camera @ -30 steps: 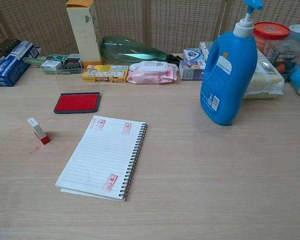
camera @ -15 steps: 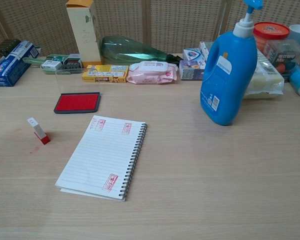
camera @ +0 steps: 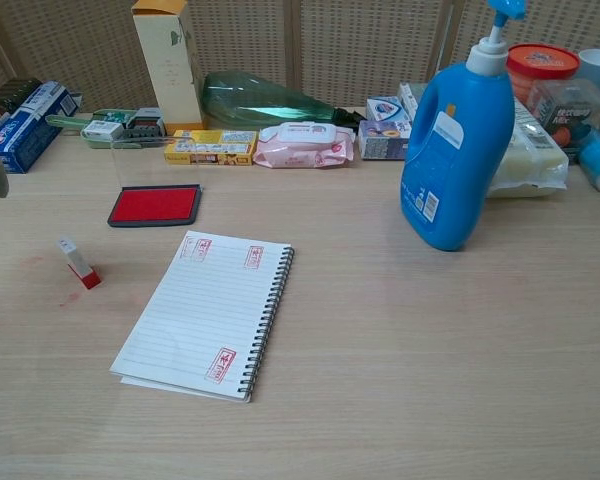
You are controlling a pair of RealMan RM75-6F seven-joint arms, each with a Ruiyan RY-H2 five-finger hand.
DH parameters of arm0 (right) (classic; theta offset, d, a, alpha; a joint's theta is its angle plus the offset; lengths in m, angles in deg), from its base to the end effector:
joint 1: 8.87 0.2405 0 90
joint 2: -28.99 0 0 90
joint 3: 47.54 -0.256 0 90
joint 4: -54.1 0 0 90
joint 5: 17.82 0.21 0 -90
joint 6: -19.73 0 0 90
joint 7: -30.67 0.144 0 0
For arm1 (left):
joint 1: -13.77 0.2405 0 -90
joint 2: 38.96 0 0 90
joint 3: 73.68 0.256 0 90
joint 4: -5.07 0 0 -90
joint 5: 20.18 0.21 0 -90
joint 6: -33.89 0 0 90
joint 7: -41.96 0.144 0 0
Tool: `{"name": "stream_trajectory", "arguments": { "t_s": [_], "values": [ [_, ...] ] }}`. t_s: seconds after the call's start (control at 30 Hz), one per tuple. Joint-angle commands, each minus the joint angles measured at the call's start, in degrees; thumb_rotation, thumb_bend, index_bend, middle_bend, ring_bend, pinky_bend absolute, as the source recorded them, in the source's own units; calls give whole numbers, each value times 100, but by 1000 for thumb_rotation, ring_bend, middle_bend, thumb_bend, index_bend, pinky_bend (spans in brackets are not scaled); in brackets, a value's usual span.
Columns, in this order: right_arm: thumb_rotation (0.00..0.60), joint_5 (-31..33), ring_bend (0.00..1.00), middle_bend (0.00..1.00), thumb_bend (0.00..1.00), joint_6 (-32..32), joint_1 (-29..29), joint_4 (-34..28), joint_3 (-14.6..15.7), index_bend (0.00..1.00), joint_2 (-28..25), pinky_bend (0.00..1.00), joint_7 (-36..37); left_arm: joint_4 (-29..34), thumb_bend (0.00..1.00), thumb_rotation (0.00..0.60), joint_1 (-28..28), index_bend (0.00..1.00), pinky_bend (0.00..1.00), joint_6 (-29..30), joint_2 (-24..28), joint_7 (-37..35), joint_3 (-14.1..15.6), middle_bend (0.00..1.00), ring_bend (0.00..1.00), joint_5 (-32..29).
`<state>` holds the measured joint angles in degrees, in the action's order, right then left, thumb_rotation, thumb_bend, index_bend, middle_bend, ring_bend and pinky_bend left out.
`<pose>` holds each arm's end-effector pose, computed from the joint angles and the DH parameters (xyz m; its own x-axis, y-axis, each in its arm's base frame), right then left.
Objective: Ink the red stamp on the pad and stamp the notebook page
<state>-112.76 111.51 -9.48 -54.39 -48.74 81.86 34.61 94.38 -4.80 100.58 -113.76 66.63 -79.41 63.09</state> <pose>-0.2578 -0.1446 0.1987 0.2513 0.0416 0.9670 -0.9634 -0.0857 0.2541 -0.2639 0.2546 0.0690 0.6674 0.1145 0.7358 0.7343 -0.2655 -0.6247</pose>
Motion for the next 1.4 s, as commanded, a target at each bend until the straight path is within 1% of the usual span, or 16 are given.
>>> {"name": "stream_trajectory", "arguments": {
  "t_s": [0.03,0.3,0.53,0.7,1.0,1.4],
  "values": [
    [582,0,0,0,0,-1,2,3,1,92,-10,0,21,-99,92,600,-84,402,1000,-37,-132,154,-49,1000,1000,-122],
    [579,9,0,0,0,-3,2,0,4,92,-38,0,80,-376,196,600,-285,407,1000,-147,-436,431,-79,1000,1000,-336],
    [582,42,0,0,0,-36,16,8,1,92,-54,0,117,-952,229,600,-555,432,1000,-302,-898,458,10,1000,1000,-241],
    [582,67,0,0,0,-51,24,8,-6,92,-58,0,129,-1202,235,600,-698,433,1000,-335,-1145,524,68,1000,1000,-163],
    [580,91,0,0,0,-33,19,15,-16,92,-93,0,218,-1279,279,600,-812,432,1000,-387,-1361,746,132,1000,1000,-245],
    [581,101,0,0,0,-32,23,22,-23,92,-118,0,285,-1282,297,600,-835,433,1000,-337,-1380,864,185,1000,1000,-370]
  ]
}}
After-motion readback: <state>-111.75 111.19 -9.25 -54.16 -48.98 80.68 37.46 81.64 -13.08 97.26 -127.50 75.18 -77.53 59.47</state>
